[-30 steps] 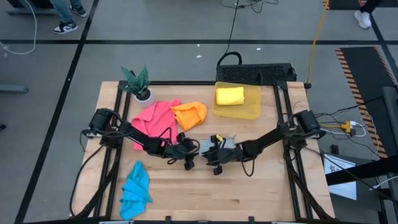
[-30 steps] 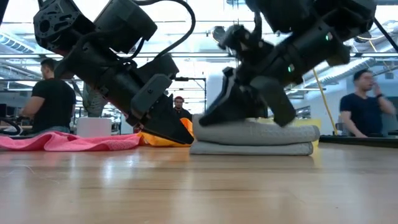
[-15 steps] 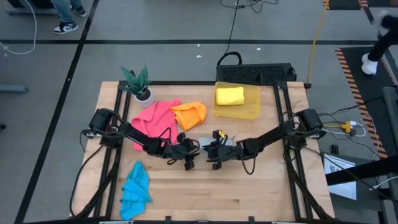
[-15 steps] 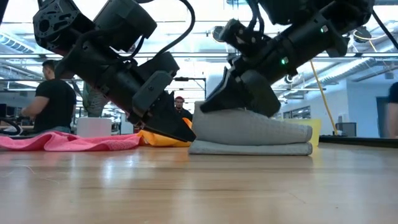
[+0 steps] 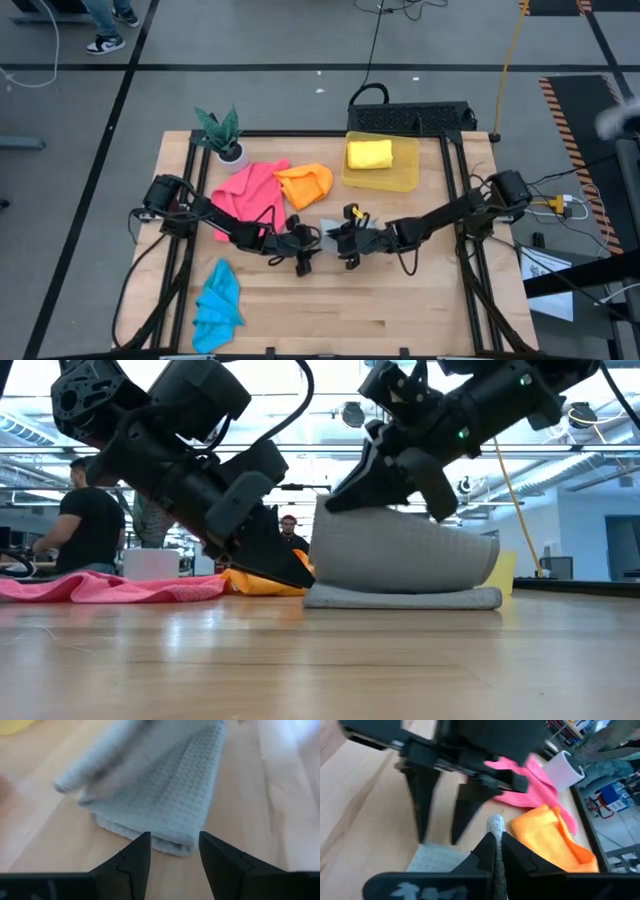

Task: Fold microfiber towels
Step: Fold the gray kitchen towel

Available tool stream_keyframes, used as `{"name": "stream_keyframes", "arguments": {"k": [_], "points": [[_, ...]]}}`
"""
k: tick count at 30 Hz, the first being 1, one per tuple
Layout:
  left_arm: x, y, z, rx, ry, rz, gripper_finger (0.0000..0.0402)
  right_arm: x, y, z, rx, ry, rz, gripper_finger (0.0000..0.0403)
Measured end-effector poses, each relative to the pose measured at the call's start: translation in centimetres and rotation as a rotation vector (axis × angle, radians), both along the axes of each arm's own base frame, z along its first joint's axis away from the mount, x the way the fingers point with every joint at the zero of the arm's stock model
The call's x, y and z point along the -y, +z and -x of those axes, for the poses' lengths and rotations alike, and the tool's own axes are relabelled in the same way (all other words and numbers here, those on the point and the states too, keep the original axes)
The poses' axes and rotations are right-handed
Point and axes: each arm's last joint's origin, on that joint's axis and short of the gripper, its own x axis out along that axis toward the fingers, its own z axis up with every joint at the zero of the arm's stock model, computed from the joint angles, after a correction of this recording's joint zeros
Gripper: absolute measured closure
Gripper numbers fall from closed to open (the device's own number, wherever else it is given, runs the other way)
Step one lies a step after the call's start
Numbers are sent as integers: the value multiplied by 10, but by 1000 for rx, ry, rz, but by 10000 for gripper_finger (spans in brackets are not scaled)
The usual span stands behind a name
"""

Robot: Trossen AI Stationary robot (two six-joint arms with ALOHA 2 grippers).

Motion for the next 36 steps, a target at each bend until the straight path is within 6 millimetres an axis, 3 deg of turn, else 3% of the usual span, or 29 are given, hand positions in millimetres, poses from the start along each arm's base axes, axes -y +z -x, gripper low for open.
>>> {"name": "stream_keyframes", "arguments": {"k": [15, 22, 29, 36], "points": [[0, 5, -4, 64, -38, -32, 234, 36, 1, -1, -149, 55, 275, 394], [-1, -21, -8, 33, -24, -21, 234, 39, 1, -1, -212, 140, 419, 394], [4, -26, -8, 32, -50, 25, 234, 29, -10, 5, -187, 302, 98, 394], [12, -22, -6, 29, -134, 70, 234, 28, -31, 22, -159, 324, -45, 394]]}}
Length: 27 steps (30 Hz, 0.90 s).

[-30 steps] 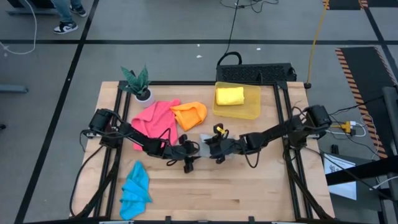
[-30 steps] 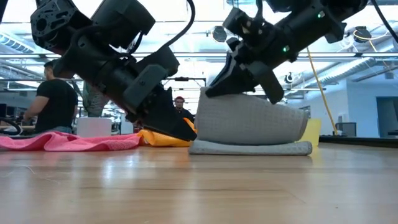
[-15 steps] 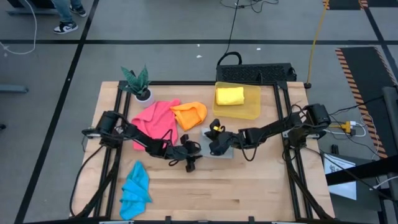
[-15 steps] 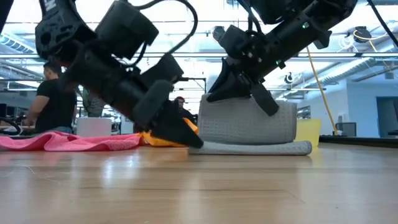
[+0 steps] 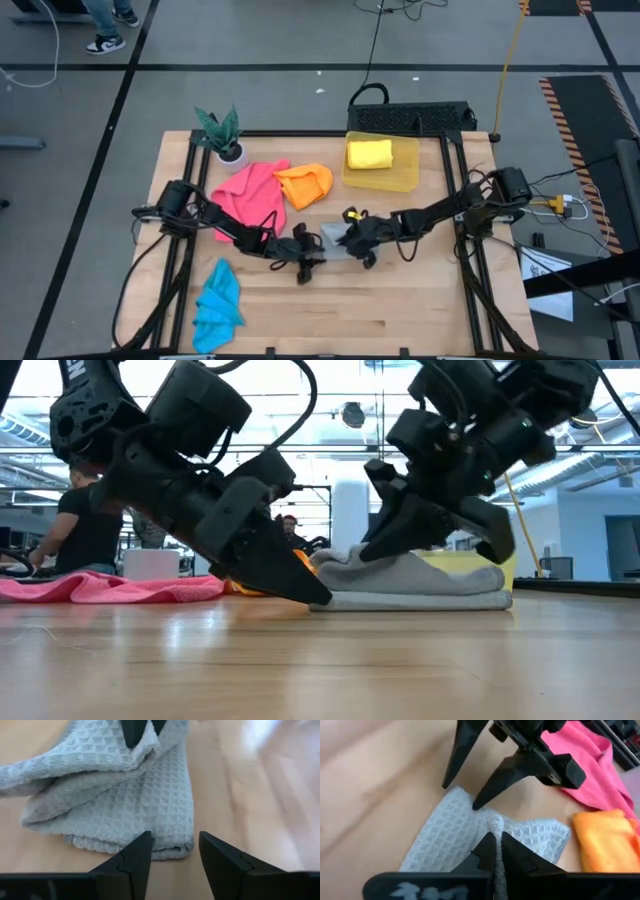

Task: Fold microfiber towels
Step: Fold the gray kitchen towel

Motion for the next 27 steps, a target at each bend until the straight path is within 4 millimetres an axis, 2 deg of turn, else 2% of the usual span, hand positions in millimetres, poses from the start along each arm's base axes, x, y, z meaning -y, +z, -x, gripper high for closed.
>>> {"name": "stream_keyframes", "arguments": {"k": [7, 11, 13, 16, 22, 27], "points": [[1, 5, 0, 18, -24, 22, 234, -3, 1, -1, 138, 13, -206, 394], [1, 5, 0, 20, -25, 21, 234, -6, -12, -6, 150, 46, -294, 380], [1, 5, 0, 18, -24, 22, 234, -7, -20, -7, 124, 47, -294, 359], [1, 5, 0, 13, -22, 21, 234, -7, -20, -7, 125, 31, -322, 315], [1, 4, 0, 9, -20, 15, 234, -11, 2, 0, 124, 40, -330, 220], [1, 4, 0, 9, -18, 14, 234, -14, 12, 21, -69, -20, -353, 177]]}}
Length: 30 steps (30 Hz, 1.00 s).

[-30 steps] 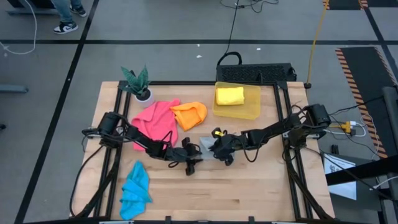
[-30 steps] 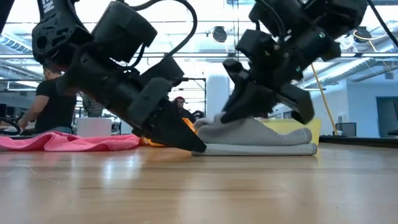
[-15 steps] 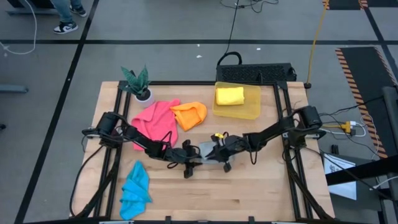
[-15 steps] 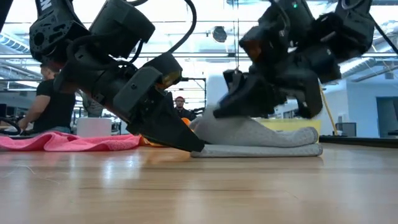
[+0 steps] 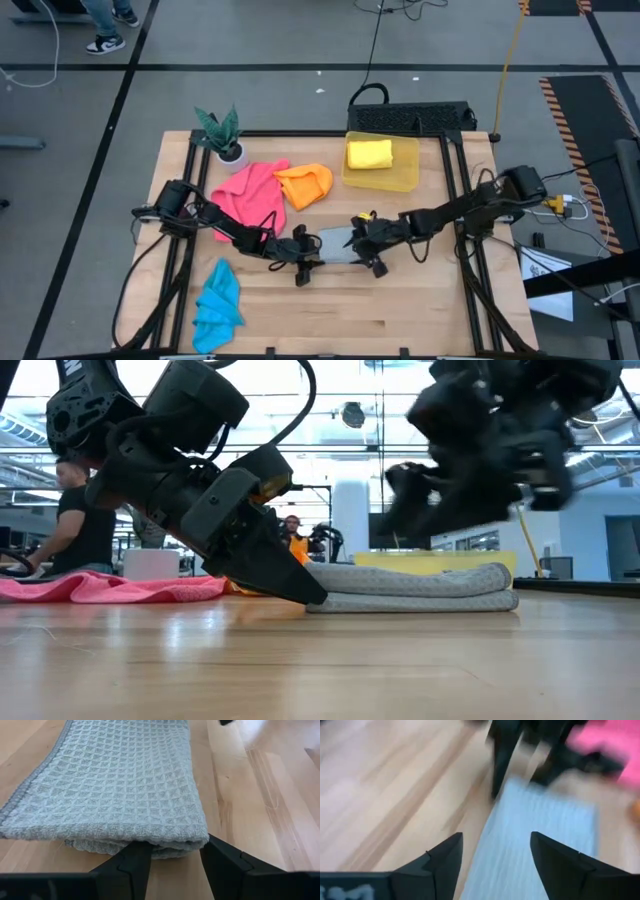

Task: Fold microfiber towels
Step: Fold the gray kitchen towel

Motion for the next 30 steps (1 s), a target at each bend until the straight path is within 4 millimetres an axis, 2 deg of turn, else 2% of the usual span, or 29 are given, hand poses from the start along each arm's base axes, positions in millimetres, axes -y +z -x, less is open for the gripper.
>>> {"name": "stream_keyframes", "arguments": {"k": [4, 9, 20, 22, 26, 30], "points": [[0, 0, 0, 0, 0, -1, 234, -7, -2, 17, -157, -48, 39, 180], [0, 0, 0, 1, 1, 0, 234, -16, -10, 26, -191, -79, 234, 220], [0, 0, 0, 1, 2, -1, 234, -17, -15, 31, -187, -73, 309, 387], [0, 0, 0, 1, 2, -2, 234, -18, -15, 31, -180, -60, 342, 395], [0, 0, 0, 1, 2, -3, 234, -16, -14, 32, -156, -129, 443, 383], [0, 0, 0, 1, 2, -3, 234, -18, -14, 33, -141, -127, 522, 384]]}}
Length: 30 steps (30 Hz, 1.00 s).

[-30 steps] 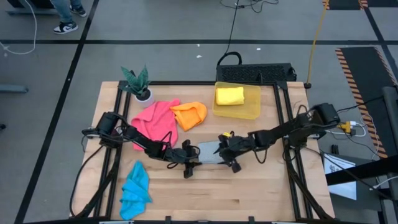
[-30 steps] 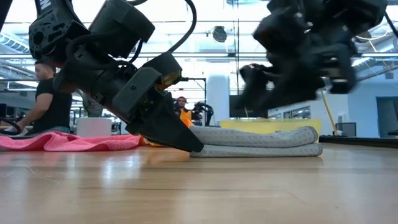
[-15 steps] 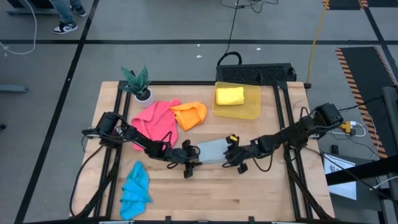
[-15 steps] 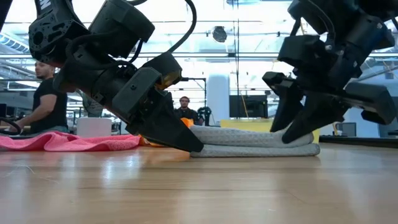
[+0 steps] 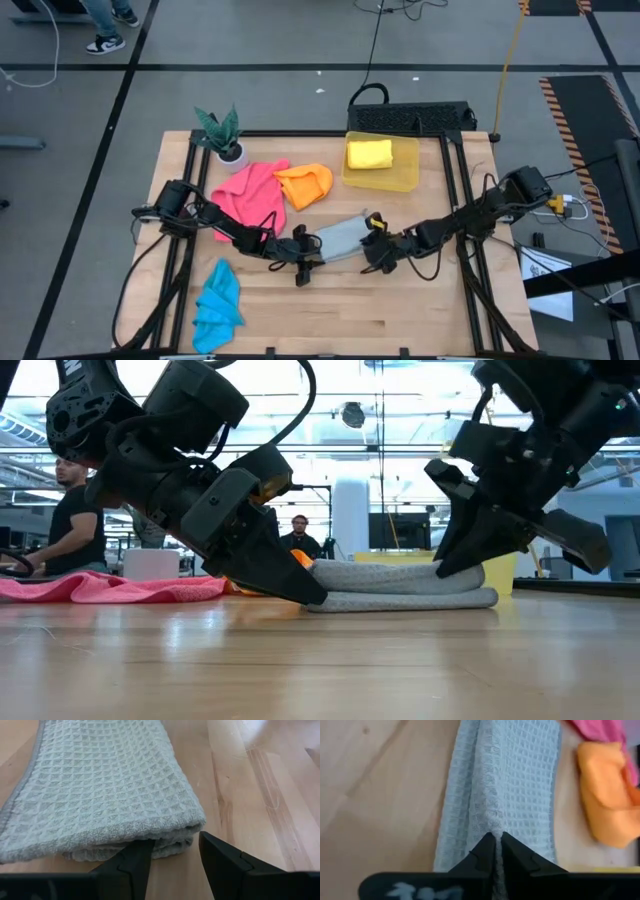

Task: Fold microfiber towels
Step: Fold the gray kitchen towel

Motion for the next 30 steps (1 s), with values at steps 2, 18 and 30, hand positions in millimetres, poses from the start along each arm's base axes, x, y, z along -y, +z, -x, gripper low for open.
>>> {"name": "stream_keyframes", "arguments": {"k": [2, 18, 30], "points": [[0, 0, 0, 0, 0, 0, 234, -2, 0, 1, 3, 8, 39, 390], [0, 0, 0, 0, 0, 0, 234, -15, 5, 7, 18, 80, 389, 393], [0, 0, 0, 0, 2, 4, 234, -9, -13, 17, -29, 69, 42, 391]]}}
